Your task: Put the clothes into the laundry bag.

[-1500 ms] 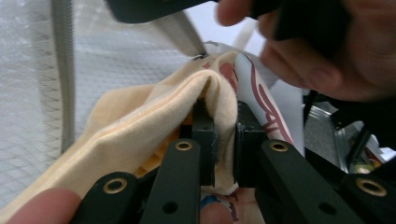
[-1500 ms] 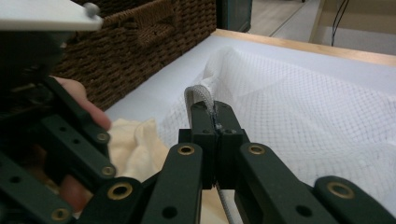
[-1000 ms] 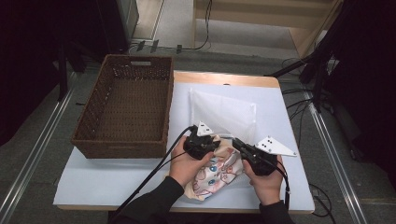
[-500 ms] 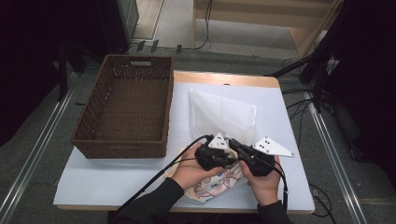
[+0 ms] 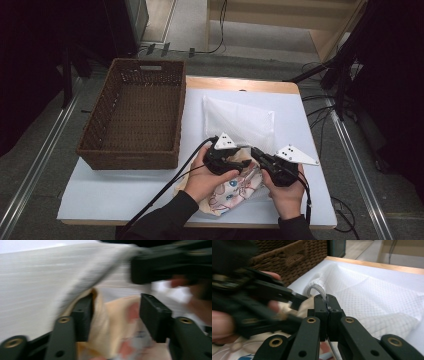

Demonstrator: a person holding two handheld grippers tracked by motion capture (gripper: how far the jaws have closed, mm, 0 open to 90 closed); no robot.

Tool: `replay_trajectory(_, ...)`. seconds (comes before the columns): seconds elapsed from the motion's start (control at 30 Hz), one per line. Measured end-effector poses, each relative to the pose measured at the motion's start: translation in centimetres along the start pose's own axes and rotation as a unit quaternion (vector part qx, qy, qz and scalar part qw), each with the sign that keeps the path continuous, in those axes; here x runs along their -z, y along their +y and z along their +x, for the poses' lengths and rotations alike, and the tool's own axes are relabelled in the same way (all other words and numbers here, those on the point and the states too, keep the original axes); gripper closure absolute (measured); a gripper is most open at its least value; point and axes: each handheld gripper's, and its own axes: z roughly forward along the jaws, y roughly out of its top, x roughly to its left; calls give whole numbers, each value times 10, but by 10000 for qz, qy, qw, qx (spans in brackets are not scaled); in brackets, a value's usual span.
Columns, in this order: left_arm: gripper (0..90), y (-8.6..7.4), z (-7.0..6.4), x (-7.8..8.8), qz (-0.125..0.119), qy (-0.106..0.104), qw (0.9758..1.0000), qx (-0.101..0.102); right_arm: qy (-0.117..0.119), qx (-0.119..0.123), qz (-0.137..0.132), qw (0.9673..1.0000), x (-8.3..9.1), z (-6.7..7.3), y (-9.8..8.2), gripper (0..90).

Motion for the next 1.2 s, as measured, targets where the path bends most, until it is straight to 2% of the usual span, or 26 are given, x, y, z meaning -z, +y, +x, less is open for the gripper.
replay_trajectory(0.03, 331, -1, -5, -6, 285, -226, 9992, -137, -19, -19, -16, 10000, 0, -1, 0, 900)
replay_trajectory(0.07, 283, -3, -8, -11, 506, -201, 9981, -276, -13, -39, -27, 10000, 0, -2, 0, 900)
replay_trajectory(0.1, 244, -3, -8, -11, 506, -201, 9981, -276, -24, -57, -33, 10000, 0, -2, 0, 900)
replay_trajectory(0.17, 209, -14, -14, -28, 1076, 23, 9919, -673, -15, -59, -23, 10000, 0, -2, 0, 900)
replay_trajectory(0.2, 212, -14, -14, -28, 1076, 23, 9919, -673, -15, -59, -23, 10000, 0, -2, 0, 900)
replay_trajectory(0.23, 244, -21, -16, -37, 1453, 381, 9842, -939, -34, -51, 4, 10000, -1, -2, -1, 900)
replay_trajectory(0.3, 397, -20, -17, -37, 1458, 612, 9827, -968, -41, -63, 22, 10000, -1, -1, -2, 900)
replay_trajectory(0.37, 706, -15, -14, -32, 1403, 610, 9859, -678, -31, -58, 9, 10000, -1, -1, -2, 900)
replay_trajectory(0.4, 767, -13, -11, -28, 1328, 592, 9878, -553, -29, -52, 7, 10000, -1, -1, -2, 900)
replay_trajectory(0.43, 786, -13, -11, -28, 1328, 592, 9878, -553, -25, -41, 6, 10000, -1, -1, -2, 900)
replay_trajectory(0.47, 795, -10, -6, -19, 963, 667, 9927, -275, -23, -39, 5, 10000, 0, 0, -2, 900)
replay_trajectory(0.5, 798, -10, -6, -19, 963, 667, 9927, -275, -23, -39, 5, 10000, 0, 0, -2, 900)
replay_trajectory(0.53, 798, -9, -3, -13, 626, 729, 9954, -38, -28, -15, -33, 10000, 0, 1, -1, 900)
replay_trajectory(0.57, 797, -8, 1, -5, 117, 959, 9947, 342, -13, -9, -60, 10000, 3, 2, 1, 900)
replay_trajectory(0.6, 794, -8, 1, -5, 117, 959, 9947, 342, -1, -16, -79, 10000, 3, 3, 1, 900)
replay_trajectory(0.63, 794, -8, 4, -3, -86, 1102, 9926, 497, -1, -16, -79, 10000, 3, 3, 1, 900)
replay_trajectory(0.67, 756, -11, 8, -6, -139, 1317, 9893, 615, 40, 39, -58, 10000, 2, 7, 2, 900)
replay_trajectory(0.73, 588, -14, 13, -17, 210, 965, 9928, 676, 48, 102, 20, 9999, -1, 10, 0, 900)
replay_trajectory(0.77, 514, -16, 12, -18, 223, 804, 9945, 637, 48, 106, 47, 9999, -3, 10, -1, 900)
replay_trajectory(0.8, 452, -16, 12, -18, 223, 804, 9945, 637, 31, 97, 70, 9999, -4, 9, -2, 900)
replay_trajectory(0.83, 384, -15, 4, -10, 36, 738, 9968, 315, 22, 69, 67, 10000, -4, 8, -3, 900)
replay_trajectory(0.93, 305, -10, 1, 13, -281, 447, 9984, 212, -22, -19, 0, 10000, 0, 3, -2, 900)
replay_trajectory(1.03, 248, -11, 3, 28, -127, 420, 9990, 49, -51, -56, -53, 10000, 2, -1, -1, 900)
replay_trajectory(1.1, 227, -18, 7, 26, 271, 279, 9992, 62, -45, -62, -44, 10000, 2, 0, -1, 900)
replay_trajectory(1.17, 228, -28, 7, 13, 919, 156, 9956, 9, -28, -64, -49, 10000, 0, 1, -1, 900)
replay_trajectory(1.2, 238, -34, 4, 6, 1141, 249, 9931, -122, -13, -47, -30, 10000, -1, 3, -1, 900)
